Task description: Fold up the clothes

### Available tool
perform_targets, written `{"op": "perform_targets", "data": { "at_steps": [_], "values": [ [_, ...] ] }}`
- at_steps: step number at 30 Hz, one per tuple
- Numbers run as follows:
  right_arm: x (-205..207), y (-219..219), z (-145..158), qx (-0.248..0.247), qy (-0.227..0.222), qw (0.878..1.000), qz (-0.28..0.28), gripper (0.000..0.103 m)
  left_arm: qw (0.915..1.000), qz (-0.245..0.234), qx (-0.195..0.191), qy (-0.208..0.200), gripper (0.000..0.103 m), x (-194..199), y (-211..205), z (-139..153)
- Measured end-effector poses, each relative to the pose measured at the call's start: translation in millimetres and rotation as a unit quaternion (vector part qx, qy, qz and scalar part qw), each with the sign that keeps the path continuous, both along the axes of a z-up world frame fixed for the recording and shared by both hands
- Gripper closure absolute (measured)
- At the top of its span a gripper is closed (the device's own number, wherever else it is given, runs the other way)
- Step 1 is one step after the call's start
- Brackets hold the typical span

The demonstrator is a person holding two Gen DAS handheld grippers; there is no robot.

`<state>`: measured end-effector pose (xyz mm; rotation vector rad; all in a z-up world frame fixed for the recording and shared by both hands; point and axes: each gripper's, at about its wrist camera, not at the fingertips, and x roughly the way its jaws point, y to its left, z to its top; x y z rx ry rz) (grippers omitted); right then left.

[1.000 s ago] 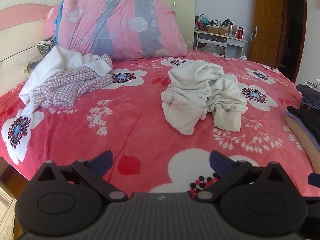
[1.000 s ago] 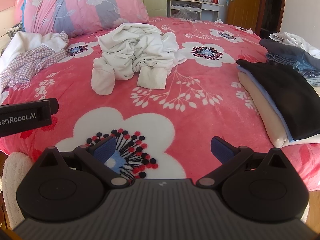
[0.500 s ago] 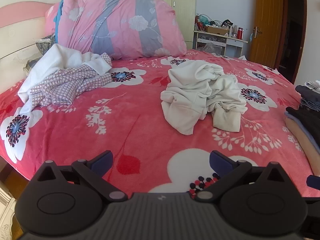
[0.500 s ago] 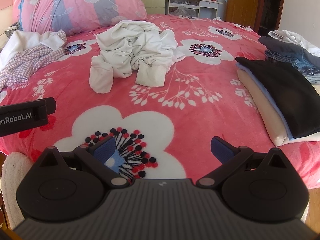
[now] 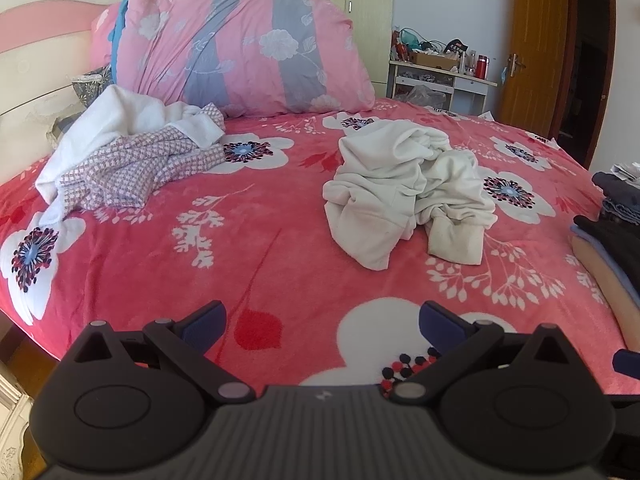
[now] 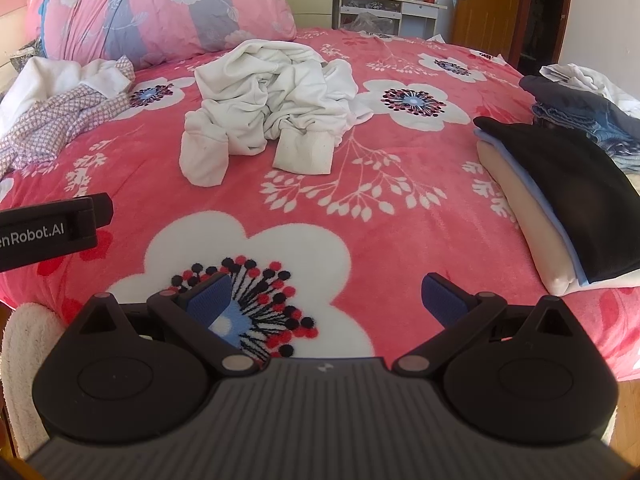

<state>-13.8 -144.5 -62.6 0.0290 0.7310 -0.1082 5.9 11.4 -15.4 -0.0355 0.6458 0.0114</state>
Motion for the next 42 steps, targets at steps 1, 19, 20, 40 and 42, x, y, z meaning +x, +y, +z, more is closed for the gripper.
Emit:
{"op": "perform_targets", "data": {
  "at_steps": [1, 19, 20, 40, 42],
  "values": [
    [0, 0, 0, 0.000, 0.000, 1.000, 0.000, 0.001, 1.0000, 0.000, 0.000, 0.001, 0.000, 0, 0, -1],
    [16, -5, -10, -0.003, -0.004, 1.000, -0.002, 0.001, 0.9994, -0.010, -0.032, -0.010, 0.000, 22, 8, -11],
    [18, -6, -11, -0.003, -0.008, 1.000, -0.001, 0.001, 0.9992, -0.012, -0.037, -0.014, 0.000, 24, 9, -13],
    [132, -65, -34, -0.031, -0.156, 0.980, 0.118, 0.001, 0.9920, -0.095, 0.012, -0.083, 0.000, 198, -43, -24],
    [161, -67, -36, -0.022, -0.162, 0.978, 0.128, 0.001, 0.9905, -0.096, 0.031, -0.094, 0.001, 224, -55, -21]
  ]
}}
